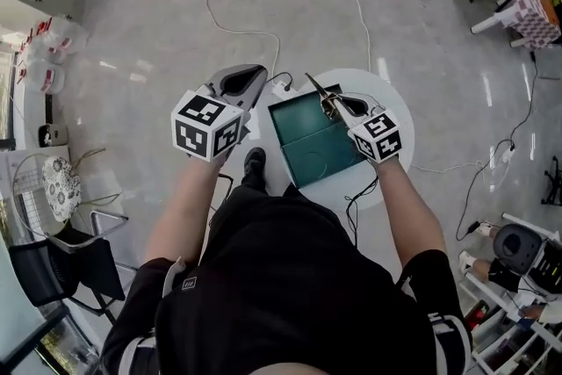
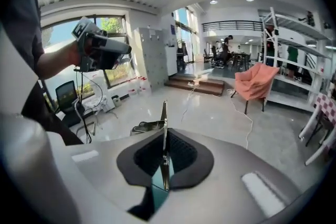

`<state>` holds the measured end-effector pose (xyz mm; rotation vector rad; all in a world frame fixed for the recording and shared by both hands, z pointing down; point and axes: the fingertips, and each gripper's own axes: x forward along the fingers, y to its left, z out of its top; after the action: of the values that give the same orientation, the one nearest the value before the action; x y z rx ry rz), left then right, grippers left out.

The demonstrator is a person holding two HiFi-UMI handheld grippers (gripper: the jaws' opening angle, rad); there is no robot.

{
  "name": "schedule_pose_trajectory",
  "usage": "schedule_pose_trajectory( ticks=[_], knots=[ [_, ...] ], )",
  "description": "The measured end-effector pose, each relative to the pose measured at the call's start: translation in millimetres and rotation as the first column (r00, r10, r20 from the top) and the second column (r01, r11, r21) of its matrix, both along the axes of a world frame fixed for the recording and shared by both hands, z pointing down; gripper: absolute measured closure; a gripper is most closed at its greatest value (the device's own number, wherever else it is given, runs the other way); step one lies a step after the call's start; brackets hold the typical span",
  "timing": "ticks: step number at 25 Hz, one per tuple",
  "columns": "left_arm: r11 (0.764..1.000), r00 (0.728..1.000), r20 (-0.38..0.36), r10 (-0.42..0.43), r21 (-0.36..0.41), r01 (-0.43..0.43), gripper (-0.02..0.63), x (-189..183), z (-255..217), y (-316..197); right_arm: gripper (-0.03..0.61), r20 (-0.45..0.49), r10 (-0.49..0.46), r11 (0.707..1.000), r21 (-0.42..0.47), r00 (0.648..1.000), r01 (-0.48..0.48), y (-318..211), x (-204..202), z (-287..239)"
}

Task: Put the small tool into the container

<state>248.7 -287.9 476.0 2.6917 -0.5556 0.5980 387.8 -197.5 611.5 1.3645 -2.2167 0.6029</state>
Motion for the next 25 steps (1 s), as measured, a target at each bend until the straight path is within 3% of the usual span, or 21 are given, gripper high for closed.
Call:
schedule_pose_trajectory(
  ticks=[5, 11, 17, 22, 25],
  knots=[
    [0.996, 0.997, 0.01, -0.079, -0.028, 0.079, 0.594, -21, 11, 2, 0.568, -0.127, -0.242, 0.97, -0.043, 0.962, 0.238, -8, -39, 29],
    [0.994, 0.995, 0.015, -0.096, -0.057, 0.097, 0.594, -35, 26, 12, 0.568, -0.323, -0.481, 0.876, -0.147, 0.815, 0.459, 2, -72, 69],
    [0.992, 0.994, 0.017, -0.107, -0.072, 0.108, 0.594, -51, 32, 8, 0.568, -0.437, -0.584, 0.81, -0.247, 0.684, 0.532, 7, -81, 101],
    [0.992, 0.995, 0.016, -0.099, -0.075, 0.1, 0.594, -62, 31, 4, 0.568, -0.48, -0.66, 0.748, -0.351, 0.578, 0.564, 13, -93, 132],
    [0.993, 0.996, 0.007, -0.091, -0.08, 0.092, 0.594, -64, 31, -1, 0.568, -0.508, -0.681, 0.728, -0.394, 0.526, 0.561, 9, -97, 144]
  ],
)
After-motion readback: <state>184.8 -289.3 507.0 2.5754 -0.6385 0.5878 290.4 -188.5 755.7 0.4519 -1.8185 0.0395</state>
